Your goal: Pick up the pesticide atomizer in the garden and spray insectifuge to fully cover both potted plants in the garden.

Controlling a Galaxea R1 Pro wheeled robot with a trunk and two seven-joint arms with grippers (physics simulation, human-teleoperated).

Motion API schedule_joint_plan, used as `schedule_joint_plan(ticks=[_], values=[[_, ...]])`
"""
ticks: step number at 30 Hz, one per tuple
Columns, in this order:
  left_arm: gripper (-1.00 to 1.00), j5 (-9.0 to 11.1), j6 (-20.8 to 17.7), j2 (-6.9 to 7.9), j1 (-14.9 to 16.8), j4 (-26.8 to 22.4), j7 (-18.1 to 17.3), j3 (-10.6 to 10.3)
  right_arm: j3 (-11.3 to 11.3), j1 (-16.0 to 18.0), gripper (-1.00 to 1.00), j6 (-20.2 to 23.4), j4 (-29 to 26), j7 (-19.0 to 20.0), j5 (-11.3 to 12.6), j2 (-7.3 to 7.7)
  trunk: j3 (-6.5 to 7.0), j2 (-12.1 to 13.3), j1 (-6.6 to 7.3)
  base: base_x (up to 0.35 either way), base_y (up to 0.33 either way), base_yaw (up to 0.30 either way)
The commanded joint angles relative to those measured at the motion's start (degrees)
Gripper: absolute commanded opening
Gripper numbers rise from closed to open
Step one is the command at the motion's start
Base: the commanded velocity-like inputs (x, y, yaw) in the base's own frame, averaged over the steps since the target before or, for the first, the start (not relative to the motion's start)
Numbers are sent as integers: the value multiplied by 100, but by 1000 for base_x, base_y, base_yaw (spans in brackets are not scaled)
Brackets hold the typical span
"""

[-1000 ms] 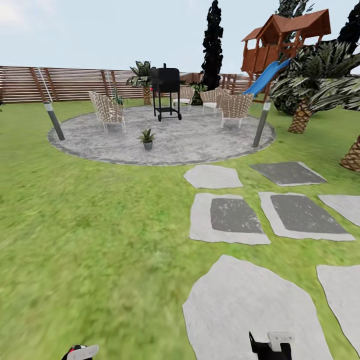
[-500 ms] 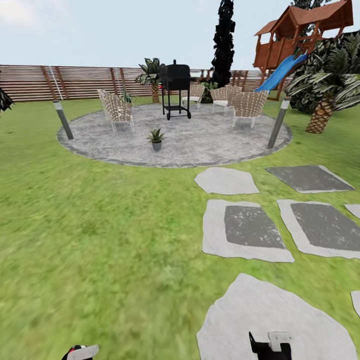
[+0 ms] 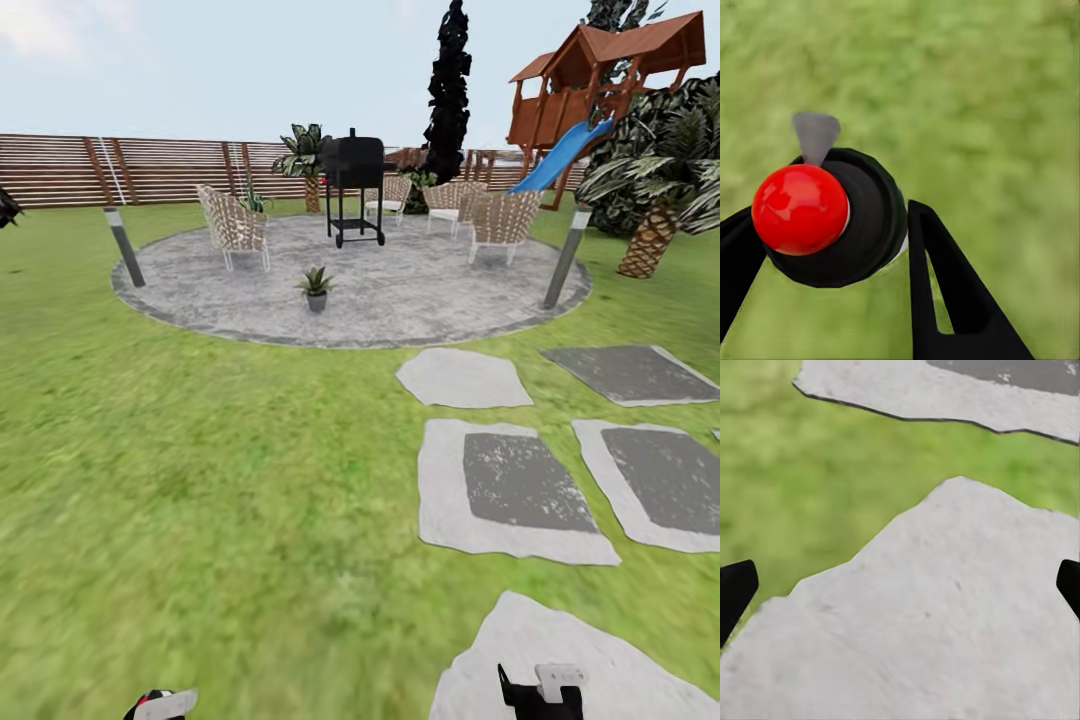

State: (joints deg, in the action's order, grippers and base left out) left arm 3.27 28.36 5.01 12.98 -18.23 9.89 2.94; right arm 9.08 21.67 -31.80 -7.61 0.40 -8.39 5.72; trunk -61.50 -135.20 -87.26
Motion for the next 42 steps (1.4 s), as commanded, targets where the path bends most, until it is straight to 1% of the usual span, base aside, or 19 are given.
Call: schedule_joint_plan(ticks=[1, 42], values=[[-100, 33, 20, 0, 3, 4, -5, -6, 49, 4, 100, -19, 5, 4, -57, -1, -5, -2, -2, 336, 31, 0], [-100, 33, 20, 0, 3, 4, -5, -4, 44, 4, 100, -19, 14, 28, -66, 17, -5, -2, -2, 336, 5, 0]])
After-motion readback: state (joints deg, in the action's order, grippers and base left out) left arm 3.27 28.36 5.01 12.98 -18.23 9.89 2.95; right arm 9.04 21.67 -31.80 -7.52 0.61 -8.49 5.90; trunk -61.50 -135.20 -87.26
